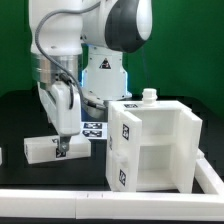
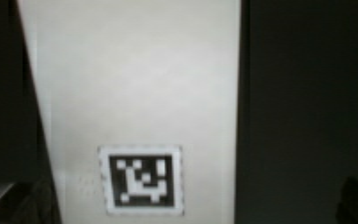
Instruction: Assemble cabinet
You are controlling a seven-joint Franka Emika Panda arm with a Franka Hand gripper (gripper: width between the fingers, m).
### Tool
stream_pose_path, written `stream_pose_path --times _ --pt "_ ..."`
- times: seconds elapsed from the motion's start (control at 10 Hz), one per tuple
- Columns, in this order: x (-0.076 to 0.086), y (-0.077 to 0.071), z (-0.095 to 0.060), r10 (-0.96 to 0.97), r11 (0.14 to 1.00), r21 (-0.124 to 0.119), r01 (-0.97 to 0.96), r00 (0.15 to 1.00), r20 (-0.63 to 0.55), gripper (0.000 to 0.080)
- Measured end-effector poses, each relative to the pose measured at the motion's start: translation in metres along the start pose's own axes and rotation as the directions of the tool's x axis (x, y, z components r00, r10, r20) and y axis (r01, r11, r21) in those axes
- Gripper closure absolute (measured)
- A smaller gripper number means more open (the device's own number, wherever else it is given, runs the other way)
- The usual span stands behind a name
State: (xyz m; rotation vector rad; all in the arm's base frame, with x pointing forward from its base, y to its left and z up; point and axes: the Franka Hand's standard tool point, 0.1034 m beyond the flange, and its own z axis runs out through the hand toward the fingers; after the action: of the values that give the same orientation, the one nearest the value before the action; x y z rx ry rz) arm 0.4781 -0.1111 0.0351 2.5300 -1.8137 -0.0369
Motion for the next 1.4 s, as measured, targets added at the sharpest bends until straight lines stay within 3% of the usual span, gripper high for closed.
stream_pose_path --times 0.2,0.4,0.6,0.9,1.0,1.1,1.3,1.4 --pt "0.003 0.008 0.003 -0.019 1.0 0.0 0.019 1.0 -0.007 0.0003" --pt "0.001 0.02 0.014 -0.019 1.0 -0.014 0.019 1.0 -0.022 0.0003" --pt "0.0 0.022 0.024 -0.026 0.999 -0.032 0.025 0.999 -0.027 0.0003" --pt "-0.002 0.021 0.027 -0.03 0.999 -0.036 0.029 0.999 -0.027 0.0017" --pt "-0.001 0.021 0.027 -0.03 0.999 -0.036 0.029 0.999 -0.027 0.021" --pt "-0.001 0.021 0.027 -0.03 0.999 -0.036 0.029 0.999 -0.027 0.0242" --pt "-0.004 0.019 0.015 -0.038 0.999 -0.034 0.038 0.999 0.004 0.0242" --pt "-0.005 0.016 -0.005 -0.035 0.999 -0.007 0.035 0.999 0.025 0.0242"
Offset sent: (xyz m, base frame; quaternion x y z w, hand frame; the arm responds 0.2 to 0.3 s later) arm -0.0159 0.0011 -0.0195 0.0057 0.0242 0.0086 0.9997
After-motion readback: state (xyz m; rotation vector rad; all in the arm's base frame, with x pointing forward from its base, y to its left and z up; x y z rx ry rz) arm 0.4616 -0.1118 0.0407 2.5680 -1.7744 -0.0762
